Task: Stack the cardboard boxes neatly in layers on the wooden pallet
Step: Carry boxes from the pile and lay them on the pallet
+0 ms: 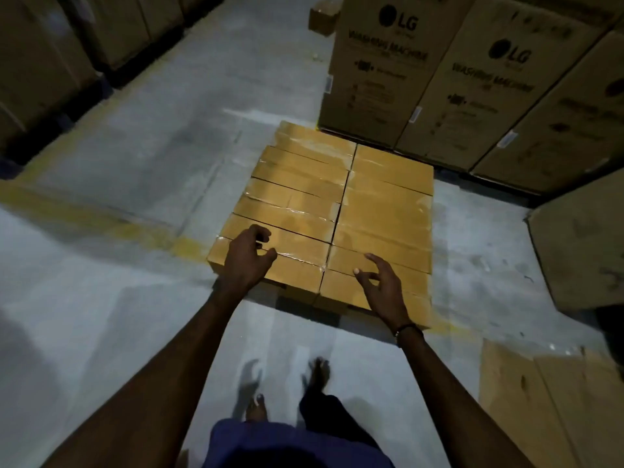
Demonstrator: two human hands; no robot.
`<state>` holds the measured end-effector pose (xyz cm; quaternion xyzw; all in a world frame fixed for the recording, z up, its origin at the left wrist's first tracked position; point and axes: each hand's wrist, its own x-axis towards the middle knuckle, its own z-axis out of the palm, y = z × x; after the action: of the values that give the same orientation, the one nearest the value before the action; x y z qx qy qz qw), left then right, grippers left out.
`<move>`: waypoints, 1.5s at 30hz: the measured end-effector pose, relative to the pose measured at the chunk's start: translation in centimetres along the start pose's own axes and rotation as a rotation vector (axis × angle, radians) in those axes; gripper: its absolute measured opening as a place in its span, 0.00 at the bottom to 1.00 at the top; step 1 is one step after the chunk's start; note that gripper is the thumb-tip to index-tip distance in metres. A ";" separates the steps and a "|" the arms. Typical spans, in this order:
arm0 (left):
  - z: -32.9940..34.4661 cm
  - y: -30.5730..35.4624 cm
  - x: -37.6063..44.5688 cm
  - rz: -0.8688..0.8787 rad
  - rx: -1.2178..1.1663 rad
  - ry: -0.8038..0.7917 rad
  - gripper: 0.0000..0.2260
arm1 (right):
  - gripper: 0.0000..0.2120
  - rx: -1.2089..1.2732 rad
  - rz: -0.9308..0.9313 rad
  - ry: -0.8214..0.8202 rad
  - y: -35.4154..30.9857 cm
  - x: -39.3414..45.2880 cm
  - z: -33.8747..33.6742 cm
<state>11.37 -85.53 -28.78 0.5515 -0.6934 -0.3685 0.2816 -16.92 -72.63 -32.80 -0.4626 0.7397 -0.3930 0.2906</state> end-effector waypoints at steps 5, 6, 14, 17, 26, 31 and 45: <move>1.7 -0.5 -1.1 0.026 0.034 -0.054 0.14 | 0.24 -0.021 0.047 0.023 2.8 -2.2 -1.8; 2.2 -0.3 -1.2 0.030 0.037 -0.067 0.14 | 0.24 -0.022 0.054 0.026 3.3 -2.5 -2.2; 7.5 0.9 -2.2 0.004 0.091 -0.104 0.16 | 0.25 -0.185 0.011 -0.051 7.8 -1.6 -5.3; 9.9 0.6 -2.5 -0.002 0.146 -0.107 0.18 | 0.28 -0.280 0.002 -0.105 9.8 -0.4 -5.6; 19.7 -8.7 1.4 -0.023 0.394 -0.265 0.28 | 0.42 -0.459 0.031 -0.256 19.3 6.0 -0.8; 26.4 -19.5 5.9 -0.009 0.497 -0.319 0.36 | 0.50 -0.561 0.122 -0.267 28.8 10.0 5.1; 44.3 -44.9 16.4 0.084 0.757 -0.481 0.49 | 0.57 -0.802 -0.002 -0.410 51.2 20.8 24.5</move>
<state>-2.76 -98.04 -91.17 0.4858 -0.8468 -0.1951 -0.0945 -29.19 -85.79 -90.47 -0.6075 0.7603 0.0242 0.2286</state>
